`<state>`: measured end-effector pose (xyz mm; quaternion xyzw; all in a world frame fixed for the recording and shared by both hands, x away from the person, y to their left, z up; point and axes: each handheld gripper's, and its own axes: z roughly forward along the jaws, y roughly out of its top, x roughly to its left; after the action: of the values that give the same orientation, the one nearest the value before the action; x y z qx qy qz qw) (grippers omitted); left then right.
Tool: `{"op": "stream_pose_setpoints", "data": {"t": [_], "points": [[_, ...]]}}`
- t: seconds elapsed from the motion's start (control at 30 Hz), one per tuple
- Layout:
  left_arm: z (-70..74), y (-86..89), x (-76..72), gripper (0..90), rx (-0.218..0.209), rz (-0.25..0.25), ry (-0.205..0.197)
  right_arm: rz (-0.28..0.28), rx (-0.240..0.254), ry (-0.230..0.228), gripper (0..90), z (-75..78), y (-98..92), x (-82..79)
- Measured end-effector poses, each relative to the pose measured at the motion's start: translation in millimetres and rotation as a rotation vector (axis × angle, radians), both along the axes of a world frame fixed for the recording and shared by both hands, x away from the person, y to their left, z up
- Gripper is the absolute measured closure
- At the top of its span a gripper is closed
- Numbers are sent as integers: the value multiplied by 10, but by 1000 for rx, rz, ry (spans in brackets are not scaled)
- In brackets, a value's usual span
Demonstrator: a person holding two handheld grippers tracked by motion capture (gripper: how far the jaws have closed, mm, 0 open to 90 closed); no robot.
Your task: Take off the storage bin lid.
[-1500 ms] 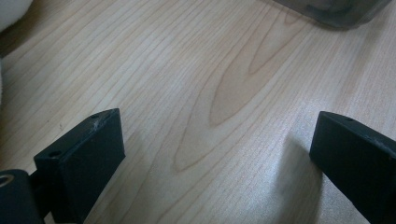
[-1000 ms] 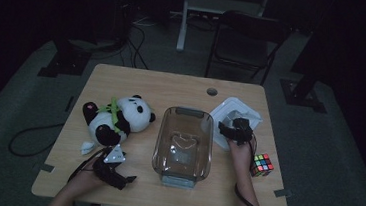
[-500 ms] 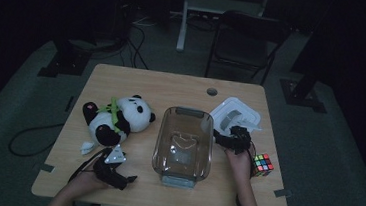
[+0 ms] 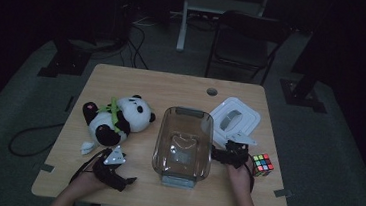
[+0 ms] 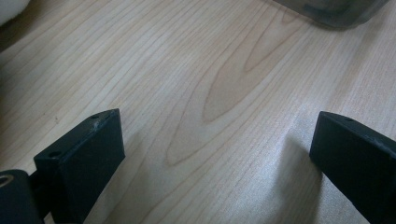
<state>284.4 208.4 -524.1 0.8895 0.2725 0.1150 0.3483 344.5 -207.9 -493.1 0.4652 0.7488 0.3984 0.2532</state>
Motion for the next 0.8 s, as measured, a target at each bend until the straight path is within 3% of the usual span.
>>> {"op": "stream_pose_setpoints", "data": {"t": [0.2, 0.33, 0.5, 0.8], "points": [[15, 11, 0, 38, -12, 4, 23, 27, 15, -11, 116, -70, -15, -154], [8, 9, -10, 38, -8, 1, 13, 67, 27, 25, 129, -147, -23, -247], [0, 15, -16, 38, -6, -6, 3, 98, 8, 43, 128, -236, -44, -390], [-2, 12, -21, 38, -2, -6, -2, 115, 19, 67, 128, -291, -87, -536]]}}
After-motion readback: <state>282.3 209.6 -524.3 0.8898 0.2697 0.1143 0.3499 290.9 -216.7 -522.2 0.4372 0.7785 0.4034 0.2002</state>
